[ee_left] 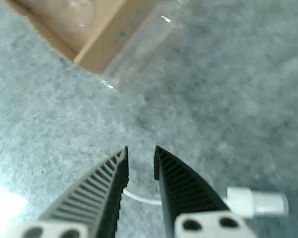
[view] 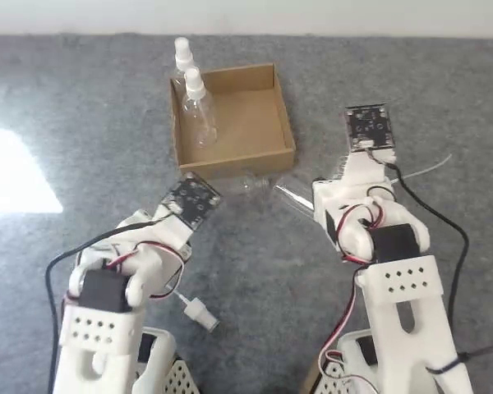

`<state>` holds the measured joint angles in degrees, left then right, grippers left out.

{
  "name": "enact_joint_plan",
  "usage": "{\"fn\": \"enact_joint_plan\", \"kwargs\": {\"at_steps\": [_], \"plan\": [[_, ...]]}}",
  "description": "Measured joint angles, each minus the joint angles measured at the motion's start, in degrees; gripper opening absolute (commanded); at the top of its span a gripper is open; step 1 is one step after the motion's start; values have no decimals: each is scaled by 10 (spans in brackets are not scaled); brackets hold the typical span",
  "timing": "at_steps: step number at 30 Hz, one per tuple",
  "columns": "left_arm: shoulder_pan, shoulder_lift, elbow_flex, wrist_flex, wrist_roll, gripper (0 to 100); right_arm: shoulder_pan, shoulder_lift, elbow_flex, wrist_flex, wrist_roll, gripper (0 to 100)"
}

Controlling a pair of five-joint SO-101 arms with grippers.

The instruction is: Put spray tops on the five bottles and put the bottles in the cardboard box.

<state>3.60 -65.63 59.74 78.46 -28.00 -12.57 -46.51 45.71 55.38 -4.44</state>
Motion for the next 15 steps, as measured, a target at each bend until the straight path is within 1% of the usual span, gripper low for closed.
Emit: {"fn": "enact_joint_plan", "kwargs": {"at_steps": [2,4,9,15], "plan": [[9,24,-23,25,-35,81,16,0,0,-8,-14,195],[13,48,-49,49,-63,106,30,0,0,-12,-21,195],[14,124,-98,100,-146,234,51,0,0,-20,-26,195],[14,215,-105,121,-236,239,55,0,0,-22,-26,195]]}}
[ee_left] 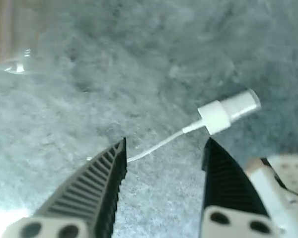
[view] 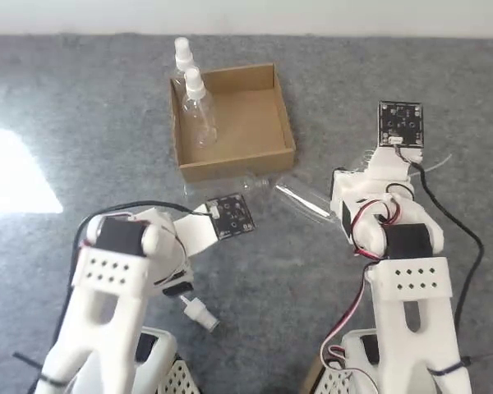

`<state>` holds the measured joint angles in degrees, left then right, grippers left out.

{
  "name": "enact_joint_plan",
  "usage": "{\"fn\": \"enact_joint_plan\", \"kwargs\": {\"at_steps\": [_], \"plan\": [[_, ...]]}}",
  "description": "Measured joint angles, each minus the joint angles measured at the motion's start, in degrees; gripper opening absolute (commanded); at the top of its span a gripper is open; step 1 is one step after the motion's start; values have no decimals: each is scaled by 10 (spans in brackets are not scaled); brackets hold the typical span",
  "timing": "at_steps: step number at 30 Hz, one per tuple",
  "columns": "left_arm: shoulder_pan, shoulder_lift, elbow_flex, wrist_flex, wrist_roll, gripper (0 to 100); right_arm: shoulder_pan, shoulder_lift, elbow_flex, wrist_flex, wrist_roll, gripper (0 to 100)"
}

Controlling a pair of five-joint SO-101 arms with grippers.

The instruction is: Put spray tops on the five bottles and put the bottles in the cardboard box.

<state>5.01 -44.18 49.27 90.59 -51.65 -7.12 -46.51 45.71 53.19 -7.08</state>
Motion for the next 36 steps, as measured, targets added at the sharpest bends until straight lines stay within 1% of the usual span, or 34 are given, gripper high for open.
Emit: {"fn": "enact_joint_plan", "kwargs": {"at_steps": [5,7,10,14,17,21,31,36], "plan": [[3,55,0,3,-74,239,0,0,0,0,0,195],[3,72,0,3,-94,239,0,0,0,0,0,195],[21,91,8,3,-119,231,0,0,0,0,0,195],[69,102,46,0,-125,216,0,0,0,0,0,195],[106,103,77,-30,-125,216,0,0,0,0,0,195],[136,103,116,-70,-125,217,0,0,0,0,0,195],[146,103,194,-190,-125,213,0,0,0,0,0,195],[146,103,204,-208,-125,88,0,0,0,0,0,195]]}}
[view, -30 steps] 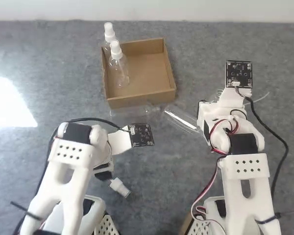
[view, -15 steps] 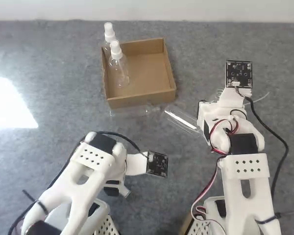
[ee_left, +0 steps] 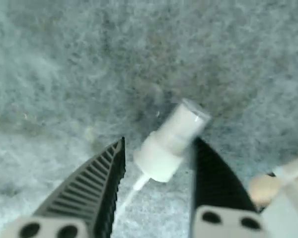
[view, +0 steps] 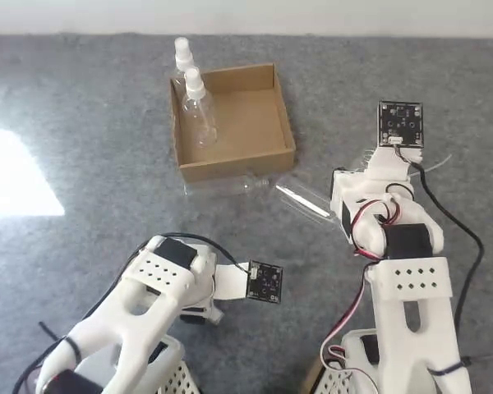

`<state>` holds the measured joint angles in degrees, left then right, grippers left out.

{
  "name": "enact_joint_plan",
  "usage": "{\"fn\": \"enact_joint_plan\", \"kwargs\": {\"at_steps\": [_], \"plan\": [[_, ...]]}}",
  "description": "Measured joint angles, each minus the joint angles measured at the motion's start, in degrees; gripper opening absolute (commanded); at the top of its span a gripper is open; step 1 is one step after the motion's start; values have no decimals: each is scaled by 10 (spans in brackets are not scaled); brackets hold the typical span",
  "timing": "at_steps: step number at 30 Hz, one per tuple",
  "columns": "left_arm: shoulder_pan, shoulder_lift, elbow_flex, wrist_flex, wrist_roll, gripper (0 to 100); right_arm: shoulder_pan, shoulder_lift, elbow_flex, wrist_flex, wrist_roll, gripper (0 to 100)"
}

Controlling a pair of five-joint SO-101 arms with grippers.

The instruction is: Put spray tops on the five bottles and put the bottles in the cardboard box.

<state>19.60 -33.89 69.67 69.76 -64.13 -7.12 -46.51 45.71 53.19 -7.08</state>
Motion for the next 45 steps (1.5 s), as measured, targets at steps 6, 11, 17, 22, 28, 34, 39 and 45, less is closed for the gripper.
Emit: {"fn": "enact_joint_plan", "kwargs": {"at_steps": [6,11,17,22,28,34,39,45], "plan": [[-1,0,9,-1,0,14,0,-4,0,0,0,194],[-8,0,9,-1,0,14,0,-4,0,0,0,194],[-59,0,8,-1,-3,14,0,-4,0,0,0,194],[-120,0,-14,16,18,14,0,-4,0,0,0,194],[-159,0,-47,61,29,14,0,-4,0,0,0,194],[-225,0,-71,68,58,14,0,-4,0,0,0,194],[-280,0,-86,68,105,14,0,-4,0,0,0,194],[-333,0,-87,50,200,14,0,-4,0,0,0,194]]}}
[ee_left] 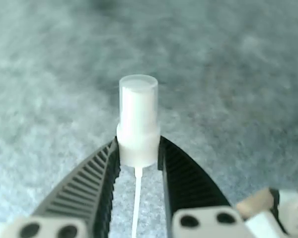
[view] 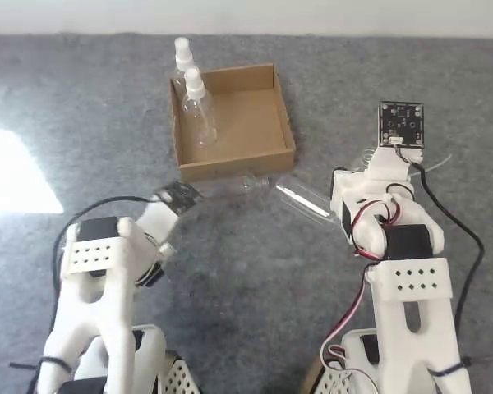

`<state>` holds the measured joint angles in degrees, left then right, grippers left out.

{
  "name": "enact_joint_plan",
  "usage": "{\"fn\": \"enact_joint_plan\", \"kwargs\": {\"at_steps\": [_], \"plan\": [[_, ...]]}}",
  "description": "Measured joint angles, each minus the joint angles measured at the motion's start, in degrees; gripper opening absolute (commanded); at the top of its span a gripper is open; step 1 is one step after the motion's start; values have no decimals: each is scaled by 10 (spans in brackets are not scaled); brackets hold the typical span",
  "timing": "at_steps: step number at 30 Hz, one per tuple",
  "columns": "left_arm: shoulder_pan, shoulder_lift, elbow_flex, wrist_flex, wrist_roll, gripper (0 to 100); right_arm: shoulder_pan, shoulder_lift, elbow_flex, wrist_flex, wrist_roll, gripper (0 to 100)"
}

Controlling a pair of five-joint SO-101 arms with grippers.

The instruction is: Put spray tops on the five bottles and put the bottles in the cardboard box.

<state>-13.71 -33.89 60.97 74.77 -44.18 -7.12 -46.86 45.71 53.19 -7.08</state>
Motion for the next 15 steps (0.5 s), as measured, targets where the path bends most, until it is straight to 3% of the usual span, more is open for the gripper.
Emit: {"fn": "enact_joint_plan", "kwargs": {"at_steps": [5,15], "plan": [[-36,0,0,-45,67,15,0,0,0,0,0,194],[-38,0,69,-200,200,16,0,0,0,0,0,194]]}}
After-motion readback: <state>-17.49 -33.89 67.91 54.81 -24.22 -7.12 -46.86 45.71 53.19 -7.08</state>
